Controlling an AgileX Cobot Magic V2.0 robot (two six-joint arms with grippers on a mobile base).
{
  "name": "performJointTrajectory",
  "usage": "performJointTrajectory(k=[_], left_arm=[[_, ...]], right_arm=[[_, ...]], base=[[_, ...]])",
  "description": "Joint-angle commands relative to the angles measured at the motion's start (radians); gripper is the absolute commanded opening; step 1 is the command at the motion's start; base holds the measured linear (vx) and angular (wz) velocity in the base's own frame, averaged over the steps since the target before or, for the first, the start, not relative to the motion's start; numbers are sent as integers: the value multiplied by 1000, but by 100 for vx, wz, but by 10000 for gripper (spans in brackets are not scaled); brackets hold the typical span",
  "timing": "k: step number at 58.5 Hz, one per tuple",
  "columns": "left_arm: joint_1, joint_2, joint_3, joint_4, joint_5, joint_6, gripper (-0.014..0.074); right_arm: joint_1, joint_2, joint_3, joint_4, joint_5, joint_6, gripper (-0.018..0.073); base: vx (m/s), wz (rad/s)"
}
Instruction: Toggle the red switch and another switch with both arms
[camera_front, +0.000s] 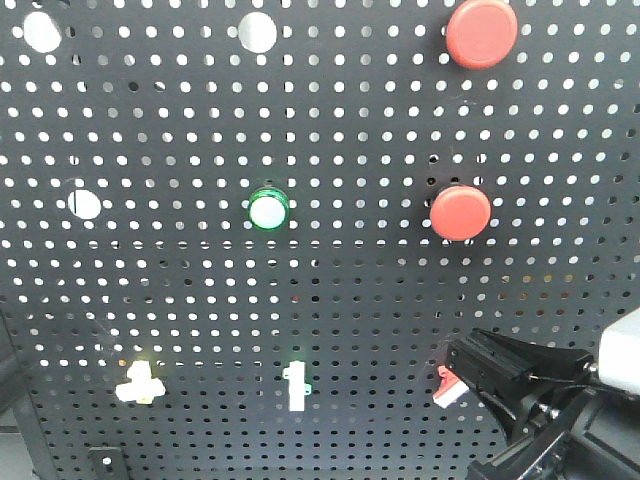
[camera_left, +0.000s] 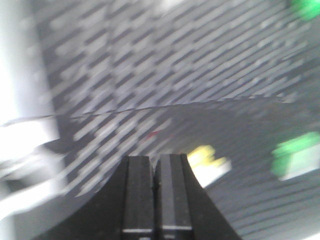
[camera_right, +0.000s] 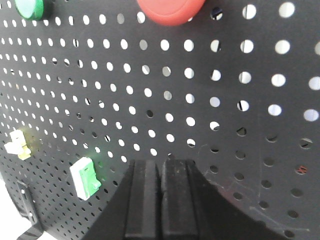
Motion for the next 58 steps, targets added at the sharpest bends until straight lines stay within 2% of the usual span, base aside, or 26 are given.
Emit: performJointTrajectory(k=[1,8,20,25,30,40,58], left_arm=[[63,-87,90,27,-162,-45,2],[155,-225,220,117,-163,-95,2],[254,-445,407,268,-152,-187,2],[275,-545,397,362,56,-225,2],[280,-625,400,436,187,-251,2],[286,-601,402,435,229,-270,2],[286,-601,401,435,227,-269,2]], right_arm=[[-3,-14,-31,1,-81,-10,-6],[-3,-14,-31,1,-81,-10,-6],[-3,-14,-31,1,-81,-10,-6],[-3,-14,-31,1,-80,-10,-6],[-3,-14,-31,1,-78,-10,-6],[-3,-14,-31,1,-76,-10,-6],[-3,-14,-31,1,-73,-10,-6]], base=[[0,0],[0,0],[0,0],[0,0],[0,0],[0,0],[0,0]])
